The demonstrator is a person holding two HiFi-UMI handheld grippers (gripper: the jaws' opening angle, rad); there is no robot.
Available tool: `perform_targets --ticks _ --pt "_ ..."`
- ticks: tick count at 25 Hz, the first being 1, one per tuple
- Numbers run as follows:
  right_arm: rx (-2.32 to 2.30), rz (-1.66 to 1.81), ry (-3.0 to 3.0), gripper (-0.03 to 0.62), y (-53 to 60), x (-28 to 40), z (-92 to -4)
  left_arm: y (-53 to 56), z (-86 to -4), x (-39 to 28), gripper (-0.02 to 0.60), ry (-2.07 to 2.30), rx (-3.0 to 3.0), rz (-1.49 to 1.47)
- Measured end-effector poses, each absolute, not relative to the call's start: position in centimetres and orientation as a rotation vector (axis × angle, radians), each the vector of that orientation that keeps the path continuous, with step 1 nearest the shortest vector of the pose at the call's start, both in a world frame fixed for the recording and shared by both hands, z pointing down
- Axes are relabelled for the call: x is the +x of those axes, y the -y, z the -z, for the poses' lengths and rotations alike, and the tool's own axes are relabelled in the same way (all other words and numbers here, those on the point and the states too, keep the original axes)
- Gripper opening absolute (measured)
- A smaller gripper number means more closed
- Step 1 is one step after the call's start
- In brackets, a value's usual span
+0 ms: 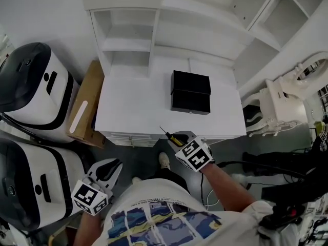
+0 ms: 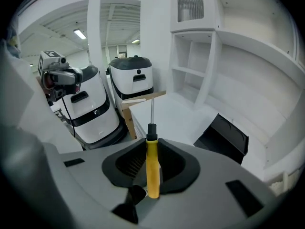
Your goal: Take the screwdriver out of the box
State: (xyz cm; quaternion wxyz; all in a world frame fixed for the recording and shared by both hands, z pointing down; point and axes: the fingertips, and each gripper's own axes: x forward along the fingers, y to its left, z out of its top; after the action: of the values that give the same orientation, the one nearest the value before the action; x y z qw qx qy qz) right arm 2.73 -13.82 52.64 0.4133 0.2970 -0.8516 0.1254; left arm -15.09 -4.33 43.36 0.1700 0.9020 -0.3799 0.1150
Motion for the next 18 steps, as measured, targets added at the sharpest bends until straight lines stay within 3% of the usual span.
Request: perform_targets --ticks 18 --pt "0.614 -0.321 2.229 0.097 4.6 -1.0 -50.4 -0.1 -44.3 -14.7 0.046 1.08 2.547 -0.283"
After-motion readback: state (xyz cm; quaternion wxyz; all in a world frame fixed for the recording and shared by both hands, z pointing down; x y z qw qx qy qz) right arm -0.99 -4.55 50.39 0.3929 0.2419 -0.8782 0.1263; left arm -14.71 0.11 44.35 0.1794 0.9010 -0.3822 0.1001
